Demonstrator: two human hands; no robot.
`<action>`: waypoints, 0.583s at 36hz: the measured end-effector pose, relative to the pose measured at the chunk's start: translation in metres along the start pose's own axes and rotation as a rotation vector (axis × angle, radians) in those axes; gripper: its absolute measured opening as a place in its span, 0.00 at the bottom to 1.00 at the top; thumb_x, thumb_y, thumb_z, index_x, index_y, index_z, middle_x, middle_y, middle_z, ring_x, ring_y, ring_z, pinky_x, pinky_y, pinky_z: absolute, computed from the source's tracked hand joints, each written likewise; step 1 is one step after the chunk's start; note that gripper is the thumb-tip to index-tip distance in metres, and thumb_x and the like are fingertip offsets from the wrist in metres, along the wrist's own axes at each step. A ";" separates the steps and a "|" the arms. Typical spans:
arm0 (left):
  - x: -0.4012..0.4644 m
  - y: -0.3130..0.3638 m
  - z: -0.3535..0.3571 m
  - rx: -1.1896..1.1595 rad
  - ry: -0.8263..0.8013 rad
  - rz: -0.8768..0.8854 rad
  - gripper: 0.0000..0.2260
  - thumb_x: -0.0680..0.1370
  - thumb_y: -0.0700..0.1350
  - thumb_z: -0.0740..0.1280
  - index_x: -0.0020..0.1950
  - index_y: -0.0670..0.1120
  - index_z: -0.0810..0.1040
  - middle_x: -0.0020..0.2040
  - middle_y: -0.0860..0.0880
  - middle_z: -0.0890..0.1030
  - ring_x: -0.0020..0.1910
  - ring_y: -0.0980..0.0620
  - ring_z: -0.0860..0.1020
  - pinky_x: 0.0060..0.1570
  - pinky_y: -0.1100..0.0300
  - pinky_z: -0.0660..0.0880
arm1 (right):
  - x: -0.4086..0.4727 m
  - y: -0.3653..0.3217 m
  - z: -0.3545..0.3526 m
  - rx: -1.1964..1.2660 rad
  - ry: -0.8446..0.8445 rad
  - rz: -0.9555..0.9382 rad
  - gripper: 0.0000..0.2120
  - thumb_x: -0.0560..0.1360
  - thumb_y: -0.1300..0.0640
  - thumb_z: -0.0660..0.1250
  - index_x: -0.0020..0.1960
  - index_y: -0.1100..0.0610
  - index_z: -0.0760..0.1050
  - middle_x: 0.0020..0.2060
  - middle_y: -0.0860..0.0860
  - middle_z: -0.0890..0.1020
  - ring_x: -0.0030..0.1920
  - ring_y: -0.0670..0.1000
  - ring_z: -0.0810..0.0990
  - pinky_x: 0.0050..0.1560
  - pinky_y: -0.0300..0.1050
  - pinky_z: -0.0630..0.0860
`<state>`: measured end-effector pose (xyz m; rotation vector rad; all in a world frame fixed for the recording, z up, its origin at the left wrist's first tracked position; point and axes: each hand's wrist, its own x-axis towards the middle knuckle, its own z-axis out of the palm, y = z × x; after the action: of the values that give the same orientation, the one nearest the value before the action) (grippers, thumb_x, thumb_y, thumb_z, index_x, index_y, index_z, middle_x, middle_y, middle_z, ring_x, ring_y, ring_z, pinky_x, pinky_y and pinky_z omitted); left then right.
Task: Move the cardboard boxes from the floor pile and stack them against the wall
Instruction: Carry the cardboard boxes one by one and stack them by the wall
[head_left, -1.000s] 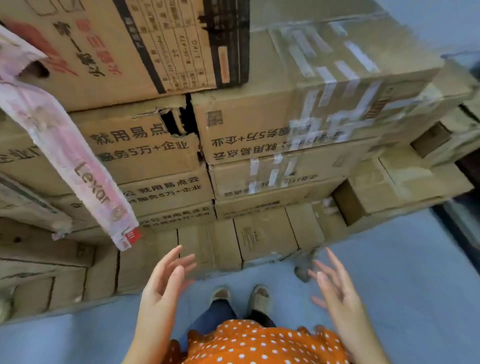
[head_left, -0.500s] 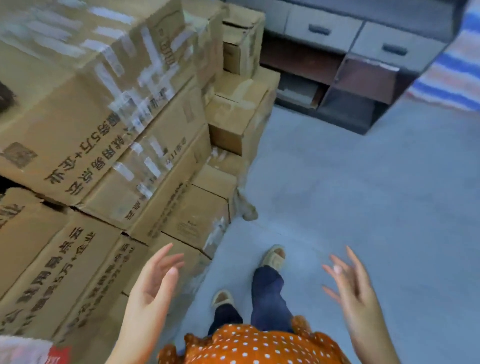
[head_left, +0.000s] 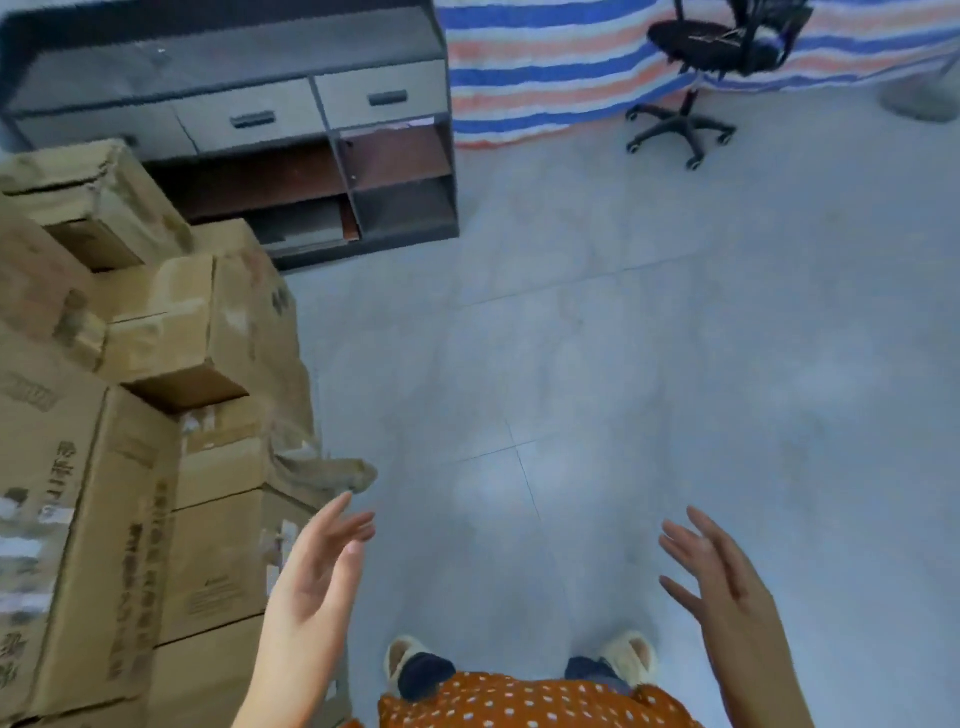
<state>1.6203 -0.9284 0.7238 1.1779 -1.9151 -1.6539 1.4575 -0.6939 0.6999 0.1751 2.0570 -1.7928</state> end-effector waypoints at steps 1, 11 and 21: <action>-0.001 0.005 0.018 -0.002 -0.015 0.011 0.16 0.73 0.50 0.61 0.60 0.58 0.73 0.53 0.56 0.82 0.55 0.59 0.79 0.56 0.69 0.74 | 0.004 0.000 -0.015 0.005 0.019 0.001 0.18 0.72 0.37 0.66 0.58 0.43 0.74 0.53 0.44 0.83 0.55 0.42 0.80 0.50 0.38 0.80; -0.015 0.048 0.223 -0.020 -0.273 0.105 0.16 0.66 0.60 0.65 0.52 0.69 0.78 0.51 0.55 0.84 0.52 0.55 0.82 0.57 0.55 0.74 | 0.051 -0.008 -0.204 -0.003 0.286 -0.029 0.12 0.79 0.52 0.59 0.61 0.44 0.73 0.50 0.39 0.83 0.54 0.36 0.79 0.53 0.41 0.80; -0.017 0.080 0.382 0.163 -0.582 0.146 0.17 0.79 0.40 0.64 0.52 0.65 0.79 0.51 0.57 0.83 0.50 0.58 0.82 0.56 0.54 0.77 | 0.064 0.012 -0.321 0.111 0.556 0.066 0.12 0.80 0.56 0.59 0.60 0.44 0.73 0.54 0.43 0.81 0.54 0.37 0.79 0.53 0.45 0.78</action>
<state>1.3266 -0.6710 0.7038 0.6169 -2.4484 -1.9321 1.3337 -0.3909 0.6941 0.8479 2.2652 -1.9752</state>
